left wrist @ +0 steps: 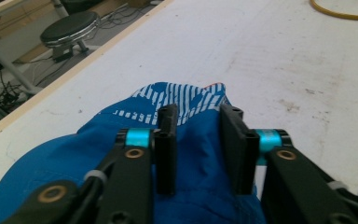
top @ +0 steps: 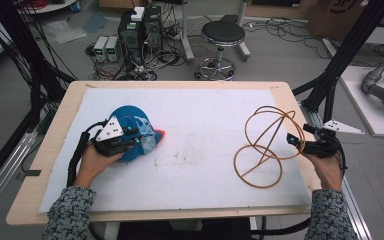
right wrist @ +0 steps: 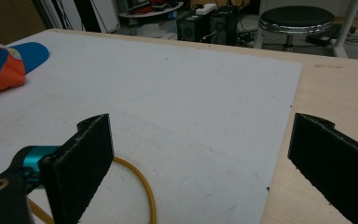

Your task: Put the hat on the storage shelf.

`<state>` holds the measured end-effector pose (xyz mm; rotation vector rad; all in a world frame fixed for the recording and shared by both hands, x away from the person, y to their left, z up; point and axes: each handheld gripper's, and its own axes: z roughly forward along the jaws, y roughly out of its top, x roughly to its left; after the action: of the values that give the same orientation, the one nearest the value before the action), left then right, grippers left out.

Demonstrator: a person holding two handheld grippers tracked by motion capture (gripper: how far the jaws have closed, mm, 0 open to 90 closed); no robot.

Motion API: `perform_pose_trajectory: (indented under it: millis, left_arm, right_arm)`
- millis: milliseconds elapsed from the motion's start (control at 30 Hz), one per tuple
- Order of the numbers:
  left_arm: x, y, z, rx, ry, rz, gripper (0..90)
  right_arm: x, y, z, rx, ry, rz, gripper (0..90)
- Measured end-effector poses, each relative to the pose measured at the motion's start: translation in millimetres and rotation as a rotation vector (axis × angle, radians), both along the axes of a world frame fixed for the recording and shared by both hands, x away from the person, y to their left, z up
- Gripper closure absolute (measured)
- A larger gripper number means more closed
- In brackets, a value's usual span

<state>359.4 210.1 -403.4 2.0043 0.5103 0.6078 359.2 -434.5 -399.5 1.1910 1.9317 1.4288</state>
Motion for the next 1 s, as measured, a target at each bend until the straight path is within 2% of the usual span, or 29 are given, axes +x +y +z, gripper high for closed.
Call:
perform_pose_trajectory:
  millis: [200,267,300,333,367,433,600,833,900,933,1000]
  left_arm:
    - [-0.3,3.2,0.6,-0.008,0.003,-0.015,85.9]
    - [0.0,5.2,1.4,-0.020,0.002,-0.020,87.7]
    - [0.3,7.2,2.4,-0.022,0.002,-0.025,88.1]
    - [0.9,10.8,4.3,-0.050,0.002,-0.023,88.3]
    - [0.9,10.8,4.3,-0.050,0.002,-0.023,88.4]
    - [1.2,14.9,7.2,-0.078,-0.002,-0.021,88.6]
    - [5.1,20.9,16.7,-0.084,0.002,-0.032,88.8]
    - [12.5,25.1,25.2,-0.123,0.030,-0.050,88.7]
    - [15.8,27.9,34.4,-0.120,0.034,-0.057,88.7]
    - [15.8,27.9,34.4,-0.120,0.034,-0.057,88.7]
    - [18.8,30.0,45.0,-0.137,0.033,-0.061,88.7]
  right_arm:
    - [-0.1,-0.1,-0.2,0.004,0.004,-0.004,6.4]
    - [-0.1,-0.2,-0.5,0.005,0.006,-0.004,6.4]
    - [-0.3,-0.1,-0.6,0.007,0.008,-0.006,6.4]
    - [-0.1,-0.6,-0.7,0.005,0.003,-0.004,6.4]
    - [-0.1,-0.6,-0.7,0.005,0.003,-0.004,6.4]
    - [-0.8,-0.8,-0.5,0.010,0.010,-0.009,6.4]
    - [0.0,-0.5,-1.5,0.009,0.008,-0.002,6.4]
    - [-0.1,-1.0,-0.7,0.015,0.005,-0.005,6.4]
    - [-0.1,-0.5,-1.0,0.018,0.011,-0.005,6.5]
    - [0.0,-0.4,-1.1,0.017,0.011,-0.005,6.5]
    - [0.0,-0.5,-1.1,0.016,0.014,-0.002,6.5]
